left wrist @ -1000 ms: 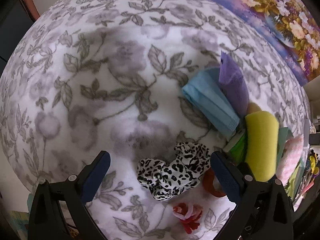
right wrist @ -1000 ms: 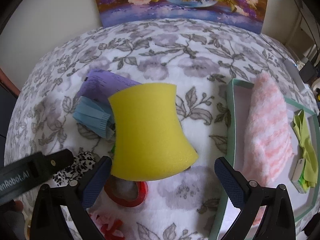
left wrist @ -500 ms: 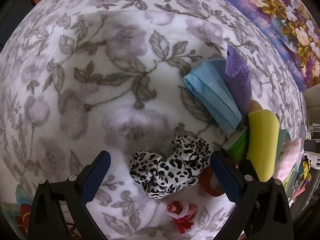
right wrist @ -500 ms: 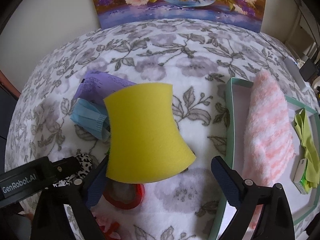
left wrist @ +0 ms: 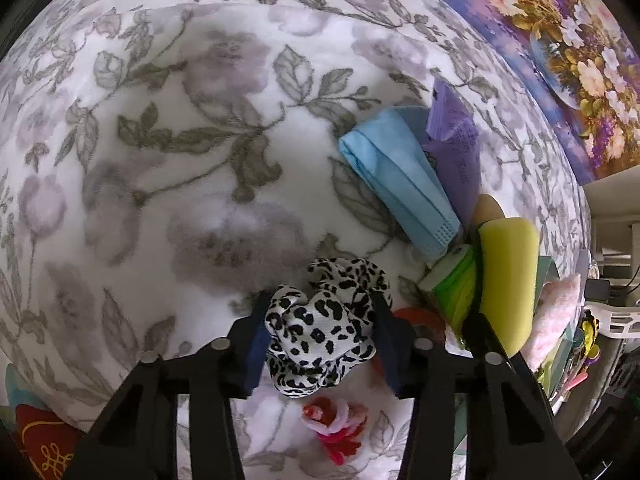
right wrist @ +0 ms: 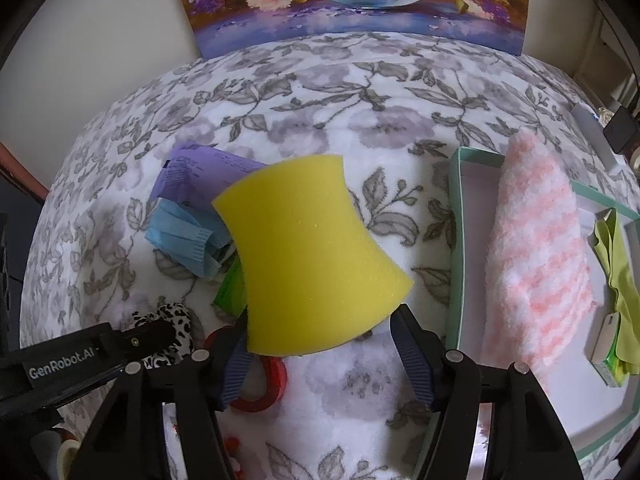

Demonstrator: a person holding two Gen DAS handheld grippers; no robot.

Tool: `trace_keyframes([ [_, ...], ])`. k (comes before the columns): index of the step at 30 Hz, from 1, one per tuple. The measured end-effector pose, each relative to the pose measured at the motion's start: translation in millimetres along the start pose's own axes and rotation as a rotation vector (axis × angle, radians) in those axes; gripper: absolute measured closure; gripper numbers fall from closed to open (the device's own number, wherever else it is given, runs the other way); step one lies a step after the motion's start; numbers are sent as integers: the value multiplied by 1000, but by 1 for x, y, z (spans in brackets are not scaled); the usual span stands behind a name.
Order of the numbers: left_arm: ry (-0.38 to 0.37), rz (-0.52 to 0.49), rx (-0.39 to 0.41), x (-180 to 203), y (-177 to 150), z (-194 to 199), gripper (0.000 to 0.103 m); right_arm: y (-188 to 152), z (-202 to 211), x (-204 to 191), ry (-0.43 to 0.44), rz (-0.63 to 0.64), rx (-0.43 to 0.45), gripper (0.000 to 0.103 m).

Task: Organize soft objects
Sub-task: 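Grasp the yellow sponge with the right tool while the left tool grasps the leopard scrunchie, then carry the sponge and scrunchie over the white tray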

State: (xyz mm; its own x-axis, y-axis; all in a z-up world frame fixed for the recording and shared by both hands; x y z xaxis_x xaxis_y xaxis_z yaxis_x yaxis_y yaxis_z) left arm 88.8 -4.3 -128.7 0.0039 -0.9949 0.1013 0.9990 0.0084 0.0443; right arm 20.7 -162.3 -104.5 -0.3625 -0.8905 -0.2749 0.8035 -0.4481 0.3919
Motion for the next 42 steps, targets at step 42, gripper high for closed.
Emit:
trace_keyframes([
  [42, -84, -123, 209, 71, -20, 83, 64, 11, 95, 96, -73, -144, 155, 35],
])
Point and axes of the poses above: each gripper's, at about its wrist camera, not at the fingertips, and z roughly against the way its jaws point, x to its right, y to its top, the point moved 4 cm from there along -z, roughly the way its jaws point, and after that the axes turned 11 degrees about y, right-handed, at the moved point
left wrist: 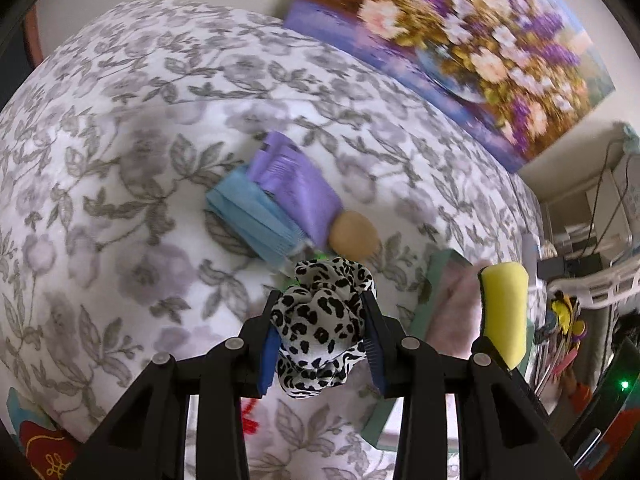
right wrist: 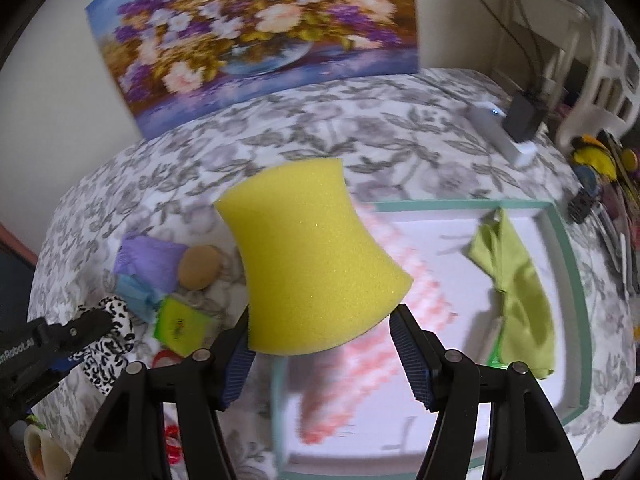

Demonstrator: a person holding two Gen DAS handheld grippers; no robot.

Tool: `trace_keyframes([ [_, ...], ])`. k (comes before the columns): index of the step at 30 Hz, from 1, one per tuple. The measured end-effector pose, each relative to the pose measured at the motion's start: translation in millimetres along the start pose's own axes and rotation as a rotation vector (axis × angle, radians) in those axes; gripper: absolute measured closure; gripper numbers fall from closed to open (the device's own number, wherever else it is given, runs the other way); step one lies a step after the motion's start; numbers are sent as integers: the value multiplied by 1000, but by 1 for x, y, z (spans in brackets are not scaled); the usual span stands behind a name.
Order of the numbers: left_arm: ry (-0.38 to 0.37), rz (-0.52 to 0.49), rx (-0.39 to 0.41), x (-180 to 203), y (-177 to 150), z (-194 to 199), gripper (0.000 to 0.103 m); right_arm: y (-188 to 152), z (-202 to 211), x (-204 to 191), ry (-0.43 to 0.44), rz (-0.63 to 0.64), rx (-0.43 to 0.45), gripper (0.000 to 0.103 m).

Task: Organize soft objects
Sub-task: 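Carry the sponge and scrunchie over the white tray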

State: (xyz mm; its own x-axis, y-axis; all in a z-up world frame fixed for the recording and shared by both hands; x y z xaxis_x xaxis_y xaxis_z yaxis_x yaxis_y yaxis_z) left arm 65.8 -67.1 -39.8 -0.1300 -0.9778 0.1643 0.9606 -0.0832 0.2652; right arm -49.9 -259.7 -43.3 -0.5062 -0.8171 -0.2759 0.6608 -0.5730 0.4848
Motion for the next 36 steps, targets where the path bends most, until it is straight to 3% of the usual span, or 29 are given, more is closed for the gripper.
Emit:
trace_keyframes([
  [13, 25, -168, 15, 65, -34, 1, 64, -5, 16, 90, -65, -136, 10, 35],
  [24, 44, -367, 55, 123, -73, 7, 64, -19, 36, 178, -76, -355, 53, 35],
  [36, 49, -575, 99, 179, -112, 2, 63, -24, 40, 205, -93, -406, 68, 35],
])
Point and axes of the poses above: each gripper's, at about its wrist camera, not at the fingertips, and z roughly against the way its jaws point, x to its right, y to its top, the point moved 4 cm from there along -z, roughly the way its jaws point, and after that the axes turned 11 degrees about y, right-handed, at the moved point
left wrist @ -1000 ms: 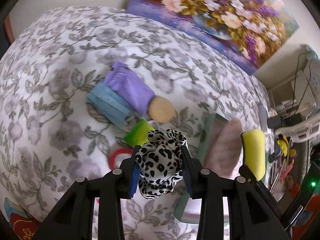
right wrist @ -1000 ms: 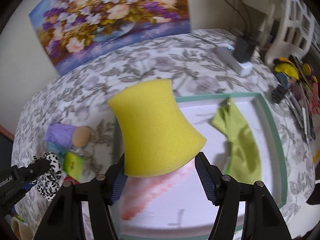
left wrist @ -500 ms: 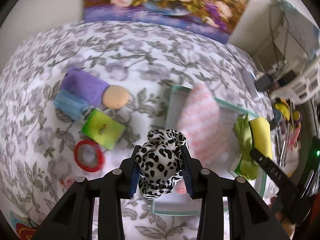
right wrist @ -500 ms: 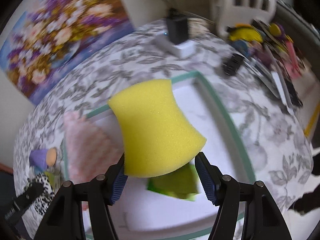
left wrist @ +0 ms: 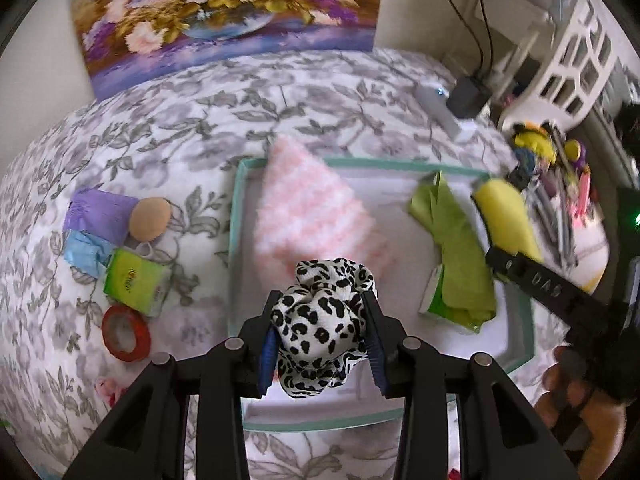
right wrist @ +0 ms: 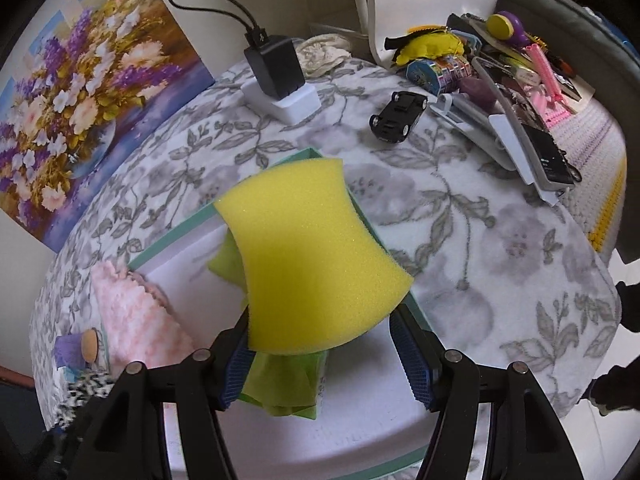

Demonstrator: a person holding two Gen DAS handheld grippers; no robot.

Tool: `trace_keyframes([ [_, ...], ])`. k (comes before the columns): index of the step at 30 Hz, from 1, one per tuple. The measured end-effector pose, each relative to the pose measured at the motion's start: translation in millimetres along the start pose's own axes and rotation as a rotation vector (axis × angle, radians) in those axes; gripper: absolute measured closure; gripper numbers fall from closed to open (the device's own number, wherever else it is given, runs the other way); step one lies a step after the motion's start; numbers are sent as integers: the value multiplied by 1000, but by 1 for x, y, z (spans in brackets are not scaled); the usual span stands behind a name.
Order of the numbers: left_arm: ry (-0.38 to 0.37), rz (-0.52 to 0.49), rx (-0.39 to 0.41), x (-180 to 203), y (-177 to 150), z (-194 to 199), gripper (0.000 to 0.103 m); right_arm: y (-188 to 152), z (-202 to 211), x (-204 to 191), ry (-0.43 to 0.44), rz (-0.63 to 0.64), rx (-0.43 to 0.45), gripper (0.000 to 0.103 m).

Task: Organize soft objects
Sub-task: 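Carry the sponge and scrunchie over the white tray, then open both tools to drop the sponge and scrunchie into the tray, then move both tools back toward the remaining pile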

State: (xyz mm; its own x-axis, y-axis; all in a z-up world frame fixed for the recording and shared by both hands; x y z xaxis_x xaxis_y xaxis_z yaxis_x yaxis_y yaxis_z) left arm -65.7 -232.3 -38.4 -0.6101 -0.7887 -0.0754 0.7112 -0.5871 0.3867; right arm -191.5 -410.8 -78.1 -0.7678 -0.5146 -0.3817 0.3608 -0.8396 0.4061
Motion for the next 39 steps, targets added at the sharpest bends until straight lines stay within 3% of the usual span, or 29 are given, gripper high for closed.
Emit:
trace_keyframes([
  [5, 6, -19, -44, 6, -6, -15, 60, -2, -1, -2, 1, 6, -4, 34],
  [10, -5, -27, -36, 7, -4, -15, 36, 0, 3, -7, -1, 30, 0, 33],
  [14, -2, -9, -24, 2, -1, -11, 35, 0, 5, -13, -1, 57, 5, 30],
  [15, 3, -4, -22, 0, 0, -11, 33, 0, 5, -14, -2, 62, 4, 29],
  [18, 15, 22, -21, -9, 2, -12, 16, 0, 3, -16, -9, 76, 3, 21],
  [21, 39, 64, -10, -21, 5, -13, 14, -2, 1, -19, -20, 102, 1, 11],
  [22, 51, 80, -4, -26, 6, -13, 11, -3, 0, -20, -26, 112, -1, 3],
  [24, 69, 116, 2, -36, 8, -14, 3, -5, -2, -23, -35, 132, -1, 0],
  [39, 145, 290, -65, -99, 12, -39, 2, -19, -12, -43, -64, 220, -46, 0],
])
Point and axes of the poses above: each gripper's, at about its wrist camera, not at the fingertips, and z roughly against the way its jaws point, x to its right, y to its top, the point moved 4 cm from there along -z, roughly the way its jaws point, and after that the axes turned 11 degrees about y, right-handed, at the moved point
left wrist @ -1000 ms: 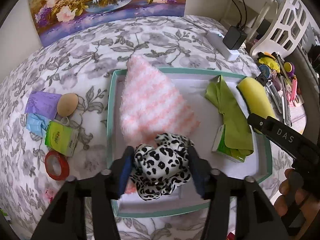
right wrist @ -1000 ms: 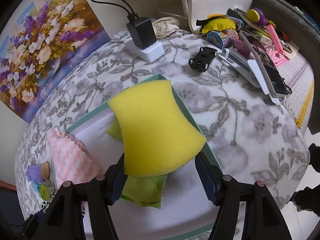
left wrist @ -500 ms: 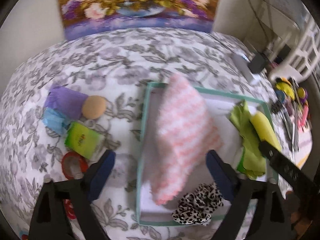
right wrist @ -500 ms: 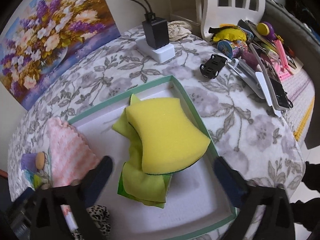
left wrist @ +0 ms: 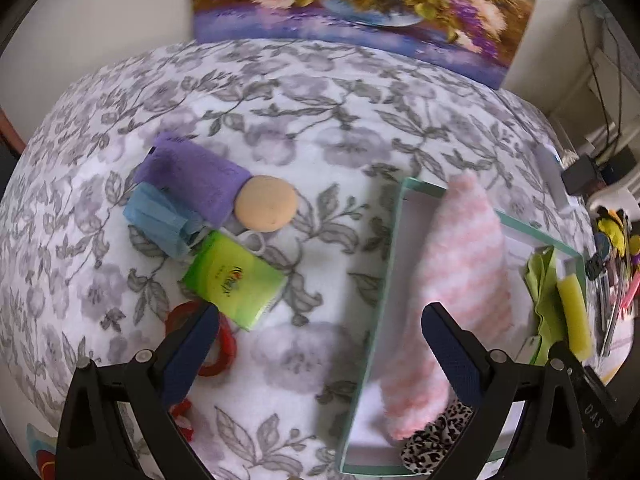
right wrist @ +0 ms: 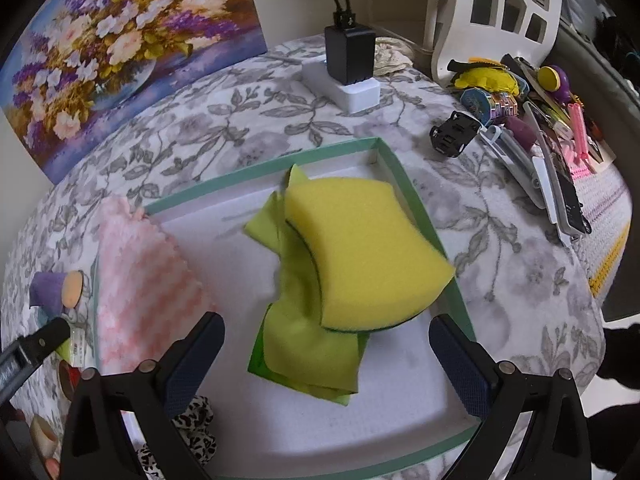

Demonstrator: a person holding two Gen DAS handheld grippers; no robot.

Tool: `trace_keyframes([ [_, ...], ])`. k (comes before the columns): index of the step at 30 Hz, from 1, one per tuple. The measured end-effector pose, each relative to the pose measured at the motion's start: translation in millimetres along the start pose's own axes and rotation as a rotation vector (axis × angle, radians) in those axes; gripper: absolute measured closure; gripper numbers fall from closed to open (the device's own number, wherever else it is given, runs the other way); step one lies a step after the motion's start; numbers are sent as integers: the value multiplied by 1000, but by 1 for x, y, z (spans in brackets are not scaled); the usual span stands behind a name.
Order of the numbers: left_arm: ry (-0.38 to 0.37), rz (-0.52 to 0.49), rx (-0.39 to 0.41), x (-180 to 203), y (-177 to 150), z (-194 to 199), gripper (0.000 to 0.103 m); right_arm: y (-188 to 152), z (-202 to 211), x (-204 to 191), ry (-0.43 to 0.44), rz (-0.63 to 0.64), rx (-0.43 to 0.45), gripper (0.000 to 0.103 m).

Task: Organize soft objects
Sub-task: 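Move both tools back toward the remaining pile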

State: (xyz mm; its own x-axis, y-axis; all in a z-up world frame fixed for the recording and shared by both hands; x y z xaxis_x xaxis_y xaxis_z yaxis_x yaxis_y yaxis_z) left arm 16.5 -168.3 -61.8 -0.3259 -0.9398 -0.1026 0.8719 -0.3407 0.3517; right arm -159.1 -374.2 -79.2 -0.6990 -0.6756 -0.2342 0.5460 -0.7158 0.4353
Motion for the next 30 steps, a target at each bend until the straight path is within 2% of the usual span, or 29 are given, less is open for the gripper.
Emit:
trace_keyframes([
  [8, 39, 38, -9, -31, 11, -5, 2, -4, 1, -23, 18, 37, -16, 0],
  [16, 129, 84, -15, -79, 21, -8, 2, -9, 4, -55, 46, 63, -30, 0],
  [25, 200, 140, -22, -144, 23, -8, 2, -18, 4, -116, 62, 176, -40, 0],
  [30, 195, 166, -30, -173, 24, -10, 2, -27, -2, -148, 77, 225, -68, 0],
])
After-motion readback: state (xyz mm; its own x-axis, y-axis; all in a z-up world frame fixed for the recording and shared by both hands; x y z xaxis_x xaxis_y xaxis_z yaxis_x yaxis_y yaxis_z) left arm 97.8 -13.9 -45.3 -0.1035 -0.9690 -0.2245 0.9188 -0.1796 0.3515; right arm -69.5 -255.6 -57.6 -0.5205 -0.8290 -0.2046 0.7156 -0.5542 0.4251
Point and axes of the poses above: each gripper's, at about its wrist camera, not at the fingertips, and z roughly against the way its jaws point, x to its right, y to its top, the point moved 4 cm from there along -z, roughly the way its jaws point, and after that the axes turned 11 degrees about y, right-handed, at the moved point
